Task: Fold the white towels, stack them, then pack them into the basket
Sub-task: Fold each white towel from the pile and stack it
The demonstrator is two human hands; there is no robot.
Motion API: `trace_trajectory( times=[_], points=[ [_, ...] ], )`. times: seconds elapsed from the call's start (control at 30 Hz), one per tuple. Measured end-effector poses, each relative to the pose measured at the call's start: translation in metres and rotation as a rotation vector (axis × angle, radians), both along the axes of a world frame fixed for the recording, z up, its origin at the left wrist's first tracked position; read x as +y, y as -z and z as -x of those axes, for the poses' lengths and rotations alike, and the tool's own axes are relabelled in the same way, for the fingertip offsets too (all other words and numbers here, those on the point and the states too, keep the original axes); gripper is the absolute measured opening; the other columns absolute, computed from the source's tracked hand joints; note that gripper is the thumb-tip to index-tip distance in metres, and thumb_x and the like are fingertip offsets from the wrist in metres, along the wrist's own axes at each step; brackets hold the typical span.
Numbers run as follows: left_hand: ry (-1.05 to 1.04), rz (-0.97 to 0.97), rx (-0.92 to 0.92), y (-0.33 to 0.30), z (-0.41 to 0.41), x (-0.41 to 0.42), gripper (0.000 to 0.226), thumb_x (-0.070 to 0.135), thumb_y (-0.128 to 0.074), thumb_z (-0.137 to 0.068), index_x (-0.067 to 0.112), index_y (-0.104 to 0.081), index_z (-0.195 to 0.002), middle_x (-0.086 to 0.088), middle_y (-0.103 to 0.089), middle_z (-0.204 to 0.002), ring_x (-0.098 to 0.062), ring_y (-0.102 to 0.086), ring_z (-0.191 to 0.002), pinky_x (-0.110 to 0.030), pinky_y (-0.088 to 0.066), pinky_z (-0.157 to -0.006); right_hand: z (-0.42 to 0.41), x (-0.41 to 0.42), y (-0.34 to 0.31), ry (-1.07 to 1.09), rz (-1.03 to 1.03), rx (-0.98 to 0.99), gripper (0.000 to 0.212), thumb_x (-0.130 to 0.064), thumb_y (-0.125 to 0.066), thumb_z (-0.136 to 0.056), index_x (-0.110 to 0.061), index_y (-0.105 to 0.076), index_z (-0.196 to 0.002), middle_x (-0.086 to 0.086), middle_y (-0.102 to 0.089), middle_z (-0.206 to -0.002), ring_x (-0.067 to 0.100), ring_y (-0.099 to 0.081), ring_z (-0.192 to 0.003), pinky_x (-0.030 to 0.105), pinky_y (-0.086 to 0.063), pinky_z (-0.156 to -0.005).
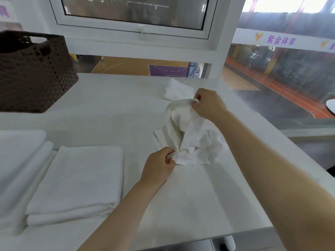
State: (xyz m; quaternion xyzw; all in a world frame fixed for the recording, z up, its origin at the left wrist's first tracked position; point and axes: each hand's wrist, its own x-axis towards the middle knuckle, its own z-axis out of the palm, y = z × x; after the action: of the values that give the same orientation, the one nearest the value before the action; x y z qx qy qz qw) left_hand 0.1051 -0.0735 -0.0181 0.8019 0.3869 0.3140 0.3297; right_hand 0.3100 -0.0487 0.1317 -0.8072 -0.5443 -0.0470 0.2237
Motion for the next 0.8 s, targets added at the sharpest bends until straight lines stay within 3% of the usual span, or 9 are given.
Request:
trace_trajectory(
  times=[0.1, 0.23, 0.33, 0.43, 0.5, 0.6, 0.7, 0.8],
  points=[
    [0.036, -0.044, 0.064, -0.017, -0.005, -0.001, 0.016, 0.009, -0.054, -0.085, 0.015, -0.067, -0.092, 0.003, -0.066, -0.074, -0.014, -0.059, -0.068, -0.026, -0.043, -0.061, -0.033, -0.017, -0.033, 0.095, 0.002, -0.052, 0.007, -0.022, -0.053, -0.092, -0.016, -0.054, -0.093, 0.005, -0.059, -0.095, 0.026, -0.053, -0.085, 0.031, -0.040, -0.070],
    [0.021, -0.233, 0.188, -0.063, -0.002, 0.015, 0.017, 0.011, -0.051, -0.087, 0.017, -0.064, -0.097, 0.001, -0.066, -0.081, -0.017, -0.056, -0.073, -0.027, -0.035, -0.059, -0.069, -0.047, -0.077, 0.186, -0.035, -0.126, 0.011, -0.020, -0.050, -0.090, -0.017, -0.059, -0.097, 0.007, -0.064, -0.102, 0.028, -0.055, -0.089, 0.032, -0.044, -0.073],
    [-0.021, -0.374, 0.214, -0.108, 0.011, 0.036, 0.012, 0.011, -0.051, -0.088, 0.015, -0.062, -0.091, 0.000, -0.062, -0.075, -0.020, -0.055, -0.070, -0.030, -0.037, -0.057, -0.083, -0.072, -0.108, 0.246, -0.060, -0.191, 0.020, -0.020, -0.049, -0.093, -0.015, -0.063, -0.104, 0.010, -0.065, -0.101, 0.031, -0.058, -0.093, 0.033, -0.046, -0.076],
    [-0.046, -0.504, 0.233, -0.158, 0.024, 0.056, 0.006, 0.012, -0.054, -0.088, 0.018, -0.056, -0.085, 0.000, -0.057, -0.070, -0.024, -0.053, -0.068, -0.032, -0.032, -0.055, -0.089, -0.093, -0.133, 0.244, -0.053, -0.218, 0.014, -0.018, -0.049, -0.092, -0.012, -0.063, -0.093, 0.012, -0.068, -0.099, 0.029, -0.062, -0.084, 0.031, -0.048, -0.077],
    [-0.060, -0.565, 0.218, -0.191, 0.032, 0.068, 0.008, 0.012, -0.054, -0.088, 0.019, -0.054, -0.083, 0.001, -0.056, -0.070, -0.024, -0.052, -0.068, -0.032, -0.031, -0.055, -0.090, -0.103, -0.147, 0.214, -0.061, -0.133, 0.013, -0.014, -0.052, -0.089, -0.008, -0.063, -0.088, 0.012, -0.070, -0.090, 0.028, -0.066, -0.069, 0.032, -0.055, -0.073],
    [-0.087, -0.623, 0.210, -0.232, 0.041, 0.085, 0.008, 0.013, -0.049, -0.089, 0.019, -0.054, -0.087, 0.002, -0.057, -0.073, -0.022, -0.053, -0.068, -0.035, -0.039, -0.057, -0.085, -0.117, -0.165, 0.137, -0.035, 0.106, 0.013, -0.005, -0.052, -0.087, -0.005, -0.064, -0.092, 0.014, -0.067, -0.087, 0.028, -0.067, -0.069, 0.035, -0.060, -0.069],
    [-0.073, -0.581, 0.169, -0.262, 0.052, 0.097, 0.011, 0.014, -0.040, -0.095, 0.021, -0.047, -0.100, 0.002, -0.053, -0.079, -0.019, -0.051, -0.070, -0.038, -0.042, -0.062, -0.072, -0.133, -0.180, -0.043, 0.032, 0.305, 0.019, 0.007, -0.045, -0.086, -0.010, -0.048, -0.078, 0.005, -0.052, -0.082, 0.015, -0.056, -0.070, 0.020, -0.051, -0.059],
    [0.088, -0.563, 0.092, -0.287, 0.065, 0.095, 0.029, 0.004, -0.037, -0.093, 0.029, -0.040, -0.107, -0.002, -0.046, -0.077, -0.020, -0.042, -0.062, -0.031, -0.042, -0.054, -0.063, -0.144, -0.188, -0.224, 0.022, 0.435, 0.036, 0.019, -0.038, -0.081, -0.017, -0.035, -0.074, -0.009, -0.056, -0.070, 0.001, -0.055, -0.062, 0.013, -0.041, -0.053]
  ],
)
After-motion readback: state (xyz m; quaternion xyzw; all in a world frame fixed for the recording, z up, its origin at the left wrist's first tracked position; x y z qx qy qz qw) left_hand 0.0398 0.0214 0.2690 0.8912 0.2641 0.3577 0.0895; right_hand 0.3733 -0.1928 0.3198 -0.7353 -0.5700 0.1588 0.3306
